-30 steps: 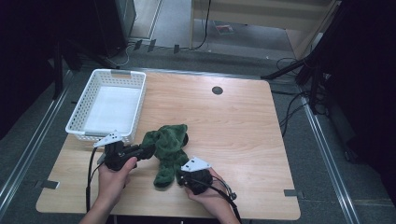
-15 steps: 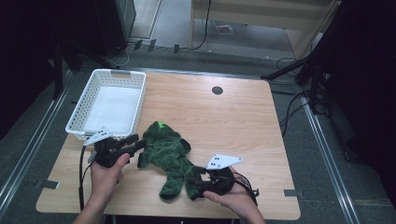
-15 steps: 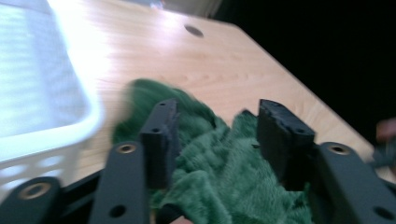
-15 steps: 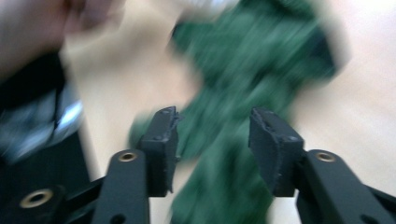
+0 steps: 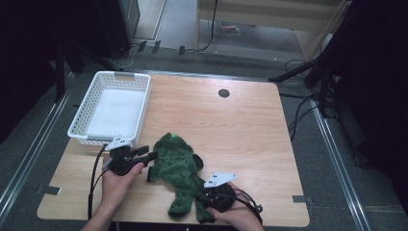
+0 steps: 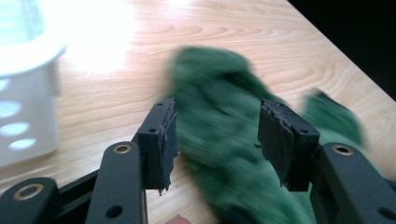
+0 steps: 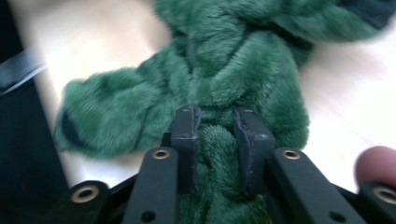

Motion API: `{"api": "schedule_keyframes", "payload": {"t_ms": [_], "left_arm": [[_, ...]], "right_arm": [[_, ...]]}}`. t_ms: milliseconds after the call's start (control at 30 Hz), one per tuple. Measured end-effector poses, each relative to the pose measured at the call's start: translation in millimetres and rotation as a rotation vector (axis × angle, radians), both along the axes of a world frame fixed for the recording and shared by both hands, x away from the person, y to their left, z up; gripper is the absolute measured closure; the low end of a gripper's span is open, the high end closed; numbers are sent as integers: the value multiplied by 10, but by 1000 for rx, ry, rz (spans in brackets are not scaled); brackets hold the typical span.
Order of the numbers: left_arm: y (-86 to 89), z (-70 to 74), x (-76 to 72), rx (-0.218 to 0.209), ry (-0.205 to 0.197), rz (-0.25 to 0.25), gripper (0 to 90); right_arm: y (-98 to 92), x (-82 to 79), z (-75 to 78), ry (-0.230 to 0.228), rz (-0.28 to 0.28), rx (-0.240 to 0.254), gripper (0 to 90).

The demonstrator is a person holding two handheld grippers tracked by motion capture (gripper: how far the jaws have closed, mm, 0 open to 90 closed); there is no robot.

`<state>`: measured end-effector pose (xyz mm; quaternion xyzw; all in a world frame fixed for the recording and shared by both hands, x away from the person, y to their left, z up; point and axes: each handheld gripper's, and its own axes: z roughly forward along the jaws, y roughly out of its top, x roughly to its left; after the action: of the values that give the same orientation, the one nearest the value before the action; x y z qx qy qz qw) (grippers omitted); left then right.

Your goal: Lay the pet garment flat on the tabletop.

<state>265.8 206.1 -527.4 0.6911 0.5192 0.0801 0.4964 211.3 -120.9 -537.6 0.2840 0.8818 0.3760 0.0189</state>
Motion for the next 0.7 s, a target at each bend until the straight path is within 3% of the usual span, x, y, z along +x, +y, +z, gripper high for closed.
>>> {"api": "schedule_keyframes", "payload": {"t_ms": [33, 67, 100, 133, 167, 200, 300, 333, 367, 400, 433, 500, 533, 567, 600, 633, 667, 700], "left_arm": [[-10, -21, 11, 11, 9, 1, 472], [-10, -21, 11, 11, 9, 1, 469], [-31, -31, 15, 16, 13, 0, 469], [-57, -39, 18, 24, 15, -4, 465], [-85, -48, 23, 35, 16, -6, 456], [-116, -55, 30, 45, 17, -7, 456], [-179, -65, 70, 95, 20, 9, 436], [-193, -69, 86, 106, 24, 19, 427], [-211, -76, 106, 126, 29, 29, 427], [-238, -88, 129, 145, 36, 36, 431], [-263, -102, 153, 159, 47, 37, 447], [-365, -159, 199, 208, 68, 19, 563], [-365, -159, 199, 208, 68, 19, 644], [-402, -173, 210, 222, 67, 5, 644], [-435, -176, 223, 228, 61, -15, 810], [-463, -172, 242, 230, 48, -36, 810], [-486, -157, 264, 234, 37, -48, 846], [-497, -138, 292, 230, 25, -51, 872]], "right_arm": [[-76, -58, 71, 20, 55, 41, 623], [-76, -58, 71, 20, 55, 41, 623], [-107, -57, 121, 15, 53, 75, 580], [-127, -34, 179, -3, 31, 105, 547], [-132, 55, 297, -62, -58, 152, 513], [-132, 55, 297, -62, -58, 152, 513], [-56, 265, 428, -153, -183, 188, 494], [39, 466, 444, -183, -247, 179, 492], [39, 466, 444, -183, -247, 179, 492], [163, 712, 373, -150, -250, 159, 487], [238, 830, 307, -118, -243, 132, 482], [386, 1008, 158, -111, -235, 40, 489], [386, 1008, 158, -111, -235, 40, 489], [444, 1075, 88, -106, -239, -1, 501], [503, 1147, 6, -102, -253, -32, 631], [503, 1147, 6, -102, -253, -32, 631], [509, 1155, -9, -106, -249, -38, 727], [495, 1152, -7, -146, -270, -59, 839]]}}
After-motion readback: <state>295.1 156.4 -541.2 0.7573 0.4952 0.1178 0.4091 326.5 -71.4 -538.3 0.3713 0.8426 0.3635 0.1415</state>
